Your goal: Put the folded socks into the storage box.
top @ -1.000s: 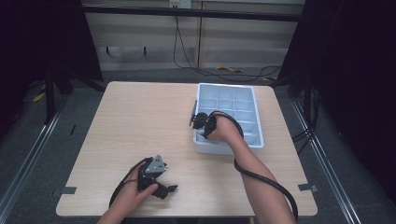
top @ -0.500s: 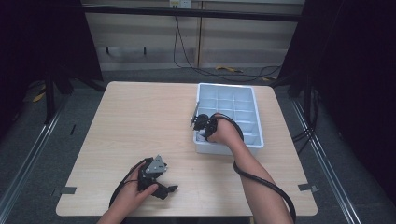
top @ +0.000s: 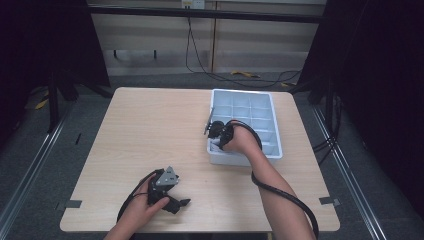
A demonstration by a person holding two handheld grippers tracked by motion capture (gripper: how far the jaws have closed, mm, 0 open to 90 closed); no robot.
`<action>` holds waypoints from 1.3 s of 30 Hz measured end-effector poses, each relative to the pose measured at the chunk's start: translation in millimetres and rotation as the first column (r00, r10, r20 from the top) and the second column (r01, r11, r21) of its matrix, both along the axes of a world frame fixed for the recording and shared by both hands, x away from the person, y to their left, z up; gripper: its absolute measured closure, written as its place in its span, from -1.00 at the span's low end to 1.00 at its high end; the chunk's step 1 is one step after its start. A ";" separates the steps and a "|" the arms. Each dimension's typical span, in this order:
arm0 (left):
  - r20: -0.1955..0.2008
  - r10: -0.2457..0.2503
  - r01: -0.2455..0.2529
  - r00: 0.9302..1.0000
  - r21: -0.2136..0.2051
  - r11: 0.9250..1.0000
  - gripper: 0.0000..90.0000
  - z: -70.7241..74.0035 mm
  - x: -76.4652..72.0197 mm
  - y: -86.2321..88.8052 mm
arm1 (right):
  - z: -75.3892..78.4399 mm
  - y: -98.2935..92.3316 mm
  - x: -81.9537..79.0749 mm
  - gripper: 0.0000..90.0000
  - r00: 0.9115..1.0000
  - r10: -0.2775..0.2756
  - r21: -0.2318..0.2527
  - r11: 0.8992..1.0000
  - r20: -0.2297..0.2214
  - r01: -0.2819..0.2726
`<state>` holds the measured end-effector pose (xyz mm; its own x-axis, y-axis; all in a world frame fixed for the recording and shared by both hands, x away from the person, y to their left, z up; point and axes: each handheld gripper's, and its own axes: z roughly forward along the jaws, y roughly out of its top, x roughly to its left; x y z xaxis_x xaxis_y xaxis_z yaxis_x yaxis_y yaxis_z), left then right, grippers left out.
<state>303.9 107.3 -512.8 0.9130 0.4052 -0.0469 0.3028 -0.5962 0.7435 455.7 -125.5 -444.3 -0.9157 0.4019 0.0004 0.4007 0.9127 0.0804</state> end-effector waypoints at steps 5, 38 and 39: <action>-0.001 0.000 0.000 1.000 0.001 1.000 -0.79 0.0 0.0 0.1 | 5.6 -1.3 -0.2 0.96 1.000 -0.008 0.008 1.000 -0.007 0.008; -0.003 -0.003 0.003 1.000 0.002 1.000 -0.80 0.2 0.1 0.1 | 72.4 -10.6 -0.4 1.00 0.999 -0.020 0.009 1.000 0.036 0.020; -0.002 -0.003 0.003 1.000 0.002 1.000 -0.80 0.2 0.1 0.1 | 73.1 -10.5 -0.3 1.00 0.999 -0.020 0.004 1.000 0.034 0.020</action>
